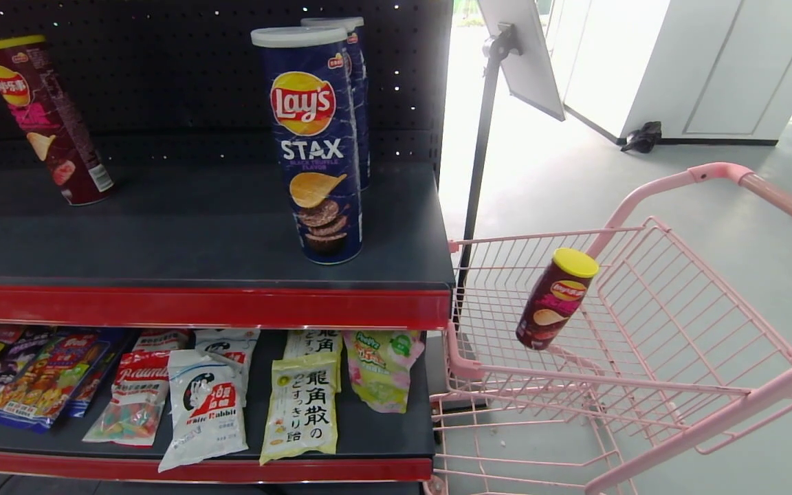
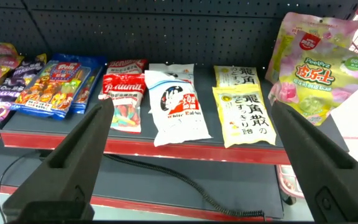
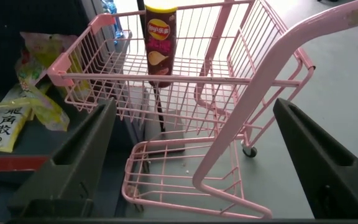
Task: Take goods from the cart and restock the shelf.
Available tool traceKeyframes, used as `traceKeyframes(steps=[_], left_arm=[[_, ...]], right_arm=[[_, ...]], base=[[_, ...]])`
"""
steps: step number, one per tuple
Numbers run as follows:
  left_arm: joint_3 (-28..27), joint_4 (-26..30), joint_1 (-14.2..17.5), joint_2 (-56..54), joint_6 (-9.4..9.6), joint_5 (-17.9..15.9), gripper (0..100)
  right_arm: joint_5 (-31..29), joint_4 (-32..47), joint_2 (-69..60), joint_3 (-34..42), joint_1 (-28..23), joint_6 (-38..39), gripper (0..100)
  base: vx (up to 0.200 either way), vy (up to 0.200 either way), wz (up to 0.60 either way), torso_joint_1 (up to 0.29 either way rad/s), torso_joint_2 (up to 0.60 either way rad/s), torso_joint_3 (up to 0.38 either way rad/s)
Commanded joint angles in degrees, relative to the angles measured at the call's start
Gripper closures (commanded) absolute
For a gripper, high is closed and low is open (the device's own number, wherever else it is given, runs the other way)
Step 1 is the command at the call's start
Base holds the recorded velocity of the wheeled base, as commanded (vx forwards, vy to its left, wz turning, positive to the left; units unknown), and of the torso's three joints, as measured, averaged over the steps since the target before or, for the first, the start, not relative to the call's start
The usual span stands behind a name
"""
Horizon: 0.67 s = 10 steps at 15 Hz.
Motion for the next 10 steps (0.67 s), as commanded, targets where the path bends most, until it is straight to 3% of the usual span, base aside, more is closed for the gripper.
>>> traceKeyframes(steps=[1, 5, 8, 10], left_arm=[[0.0, 0.0, 0.0, 0.0, -0.04, 0.0, 0], [0.0, 0.0, 0.0, 0.0, -0.04, 0.0, 0], [0.0, 0.0, 0.0, 0.0, 0.05, 0.0, 0], [-0.1, 0.0, 0.0, 0.0, -0.04, 0.0, 0]], right_arm=[[0.1, 0.0, 0.1, 0.0, 0.1, -0.2, 0], [3.0, -1.7, 0.3, -2.9, 0.2, -3.9, 0], [7.9, -1.2, 20.1, -22.1, 0.9, -3.5, 0], [10.7, -2.0, 32.0, -31.5, 3.2, 1.5, 0]], base=[[0.000, 0.000, 0.00, 0.000, 0.00, 0.000], [0.000, 0.000, 0.00, 0.000, 0.00, 0.000], [0.000, 0.000, 0.00, 0.000, 0.00, 0.000], [0.000, 0.000, 0.00, 0.000, 0.00, 0.000]])
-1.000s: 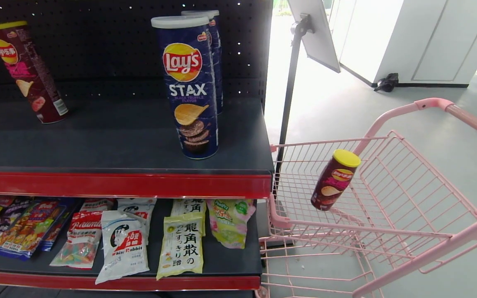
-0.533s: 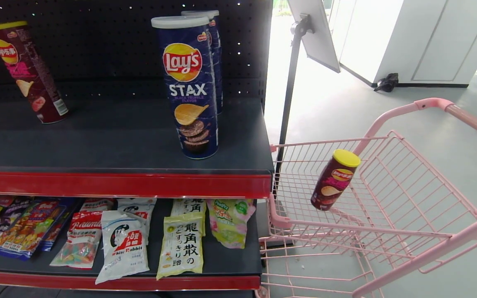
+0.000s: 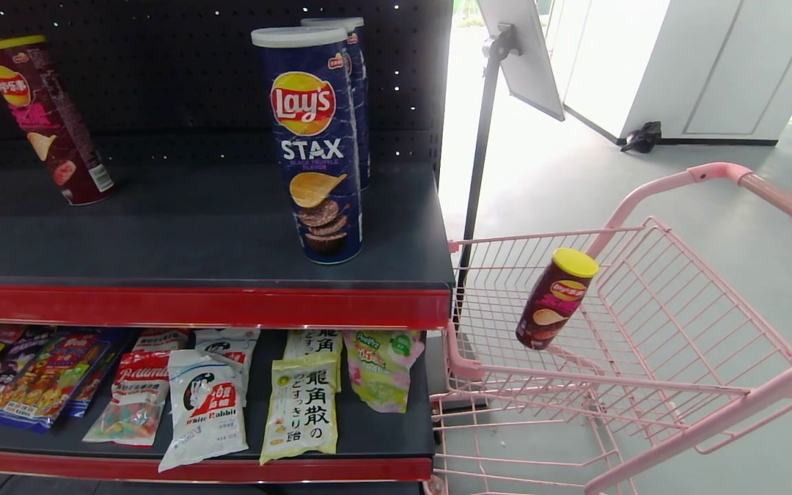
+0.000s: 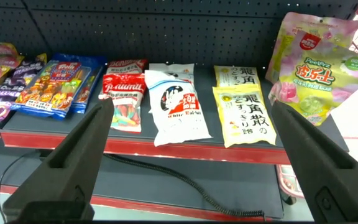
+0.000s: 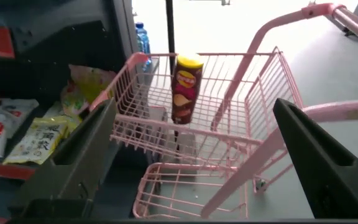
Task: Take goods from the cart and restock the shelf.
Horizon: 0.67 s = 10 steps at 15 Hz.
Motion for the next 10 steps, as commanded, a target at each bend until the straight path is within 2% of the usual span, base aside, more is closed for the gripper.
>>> traceKeyframes(steps=[1, 2, 4, 6, 8, 9, 10], left_arm=[[0.0, 0.0, 0.0, 0.0, -0.01, 0.0, 0], [0.0, 0.0, 0.0, 0.0, 0.08, 0.0, 0], [0.0, 0.0, 0.0, 0.0, 0.08, 0.0, 0], [0.0, 0.0, 0.0, 0.0, -0.01, 0.0, 0], [0.0, 0.0, 0.0, 0.0, -0.01, 0.0, 0], [0.0, 0.0, 0.0, 0.0, -0.01, 0.0, 0], [0.0, 0.0, 0.0, 0.0, -0.01, 0.0, 0]], right_arm=[[5.5, -2.3, 24.8, -17.6, 4.0, 3.7, 0], [6.8, -4.0, 28.7, -18.0, 5.8, 3.3, 0], [10.7, -7.5, 33.7, -13.7, 10.1, 2.0, 0], [16.4, -8.9, 41.4, -9.6, 9.6, -2.7, 0], [18.3, -15.7, 50.2, -9.8, 6.3, -2.9, 0], [22.1, -27.2, 59.8, -9.9, 1.1, -3.5, 0], [25.4, -33.2, 65.0, -9.6, -1.2, -4.9, 0]], base=[[0.000, 0.000, 0.00, 0.000, 0.00, 0.000], [0.000, 0.000, 0.00, 0.000, 0.00, 0.000], [0.000, 0.000, 0.00, 0.000, 0.00, 0.000], [0.000, 0.000, 0.00, 0.000, 0.00, 0.000], [0.000, 0.000, 0.00, 0.000, 0.00, 0.000], [0.000, 0.000, 0.00, 0.000, 0.00, 0.000], [0.000, 0.000, 0.00, 0.000, 0.00, 0.000]])
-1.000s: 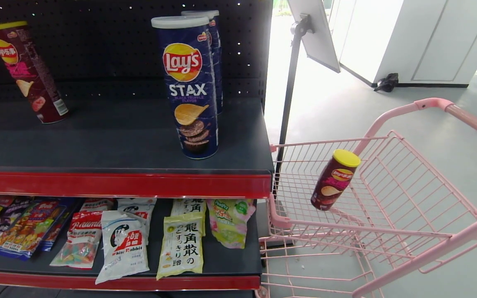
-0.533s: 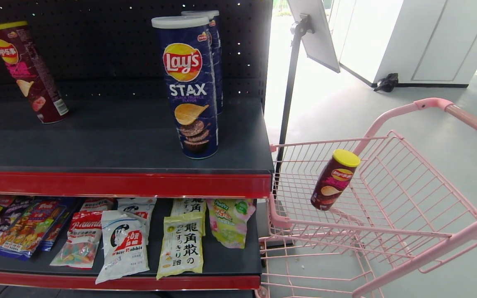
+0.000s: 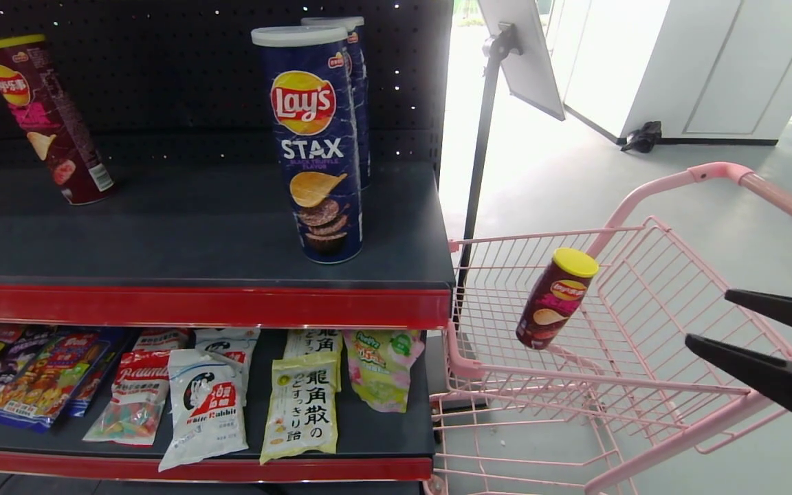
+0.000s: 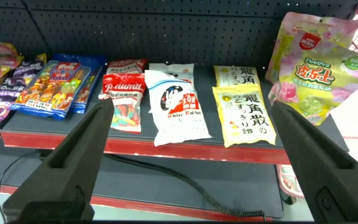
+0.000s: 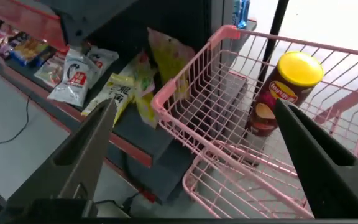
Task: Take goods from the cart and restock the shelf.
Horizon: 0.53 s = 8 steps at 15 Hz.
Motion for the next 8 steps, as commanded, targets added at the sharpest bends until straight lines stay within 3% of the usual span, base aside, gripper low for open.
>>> traceKeyframes(steps=[1, 2, 3, 5, 8], left_arm=[[0.0, 0.0, 0.0, 0.0, -0.04, 0.0, 0], [0.0, 0.0, 0.0, 0.0, -0.04, 0.0, 0], [0.0, 0.0, 0.0, 0.0, -0.04, 0.0, 0], [0.0, 0.0, 0.0, 0.0, -0.04, 0.0, 0], [0.0, 0.0, 0.0, 0.0, -0.04, 0.0, 0]], right_arm=[[10.0, -16.1, 23.0, 0.7, -8.9, -4.5, 0], [16.3, -17.2, 28.5, 0.1, -13.1, -9.4, 0], [16.3, -17.2, 28.5, 0.1, -13.1, -9.4, 0], [23.9, -17.3, 41.9, -7.3, -21.4, -22.6, 0], [24.6, -17.0, 47.7, -14.6, -21.4, -23.0, 0]], base=[[0.000, 0.000, 0.00, 0.000, 0.00, 0.000], [0.000, 0.000, 0.00, 0.000, 0.00, 0.000], [0.000, 0.000, 0.00, 0.000, 0.00, 0.000], [0.000, 0.000, 0.00, 0.000, 0.00, 0.000], [0.000, 0.000, 0.00, 0.000, 0.00, 0.000]])
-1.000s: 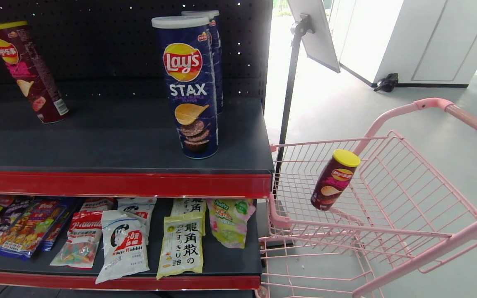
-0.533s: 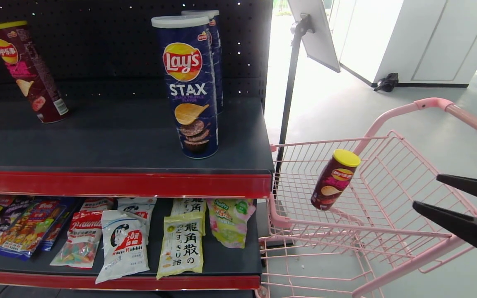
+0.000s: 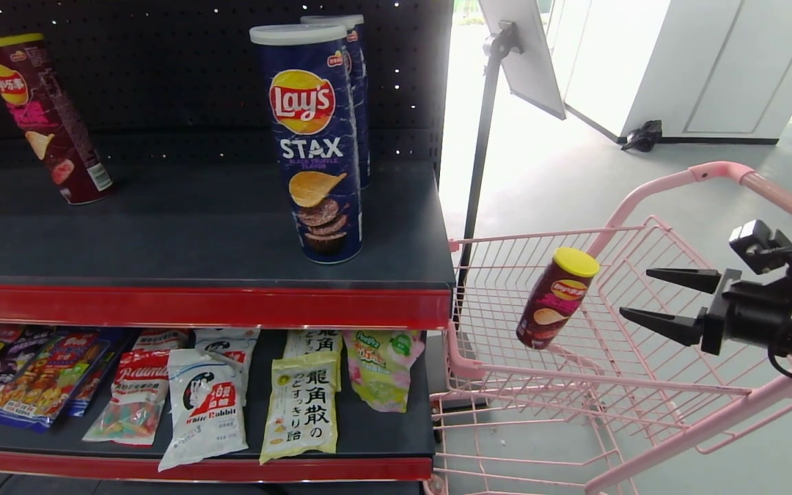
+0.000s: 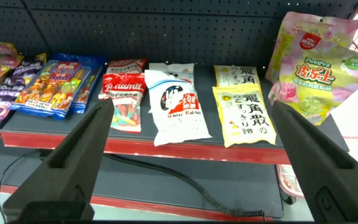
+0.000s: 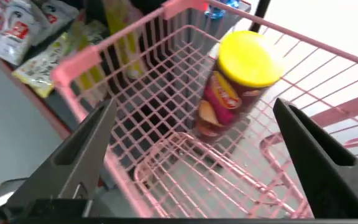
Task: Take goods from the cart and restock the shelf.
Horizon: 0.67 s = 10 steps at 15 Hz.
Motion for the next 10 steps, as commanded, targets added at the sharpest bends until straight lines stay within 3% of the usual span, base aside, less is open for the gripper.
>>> traceKeyframes(steps=[1, 10], left_arm=[[0.0, 0.0, 0.0, 0.0, -0.01, 0.0, 0], [0.0, 0.0, 0.0, 0.0, -0.01, 0.0, 0]], right_arm=[[1.3, -0.2, 12.2, -9.1, -2.0, -1.3, 0], [1.6, -0.2, 24.9, -16.3, -0.9, -1.5, 0]], base=[[0.000, 0.000, 0.00, 0.000, 0.00, 0.000], [0.000, 0.000, 0.00, 0.000, 0.00, 0.000]])
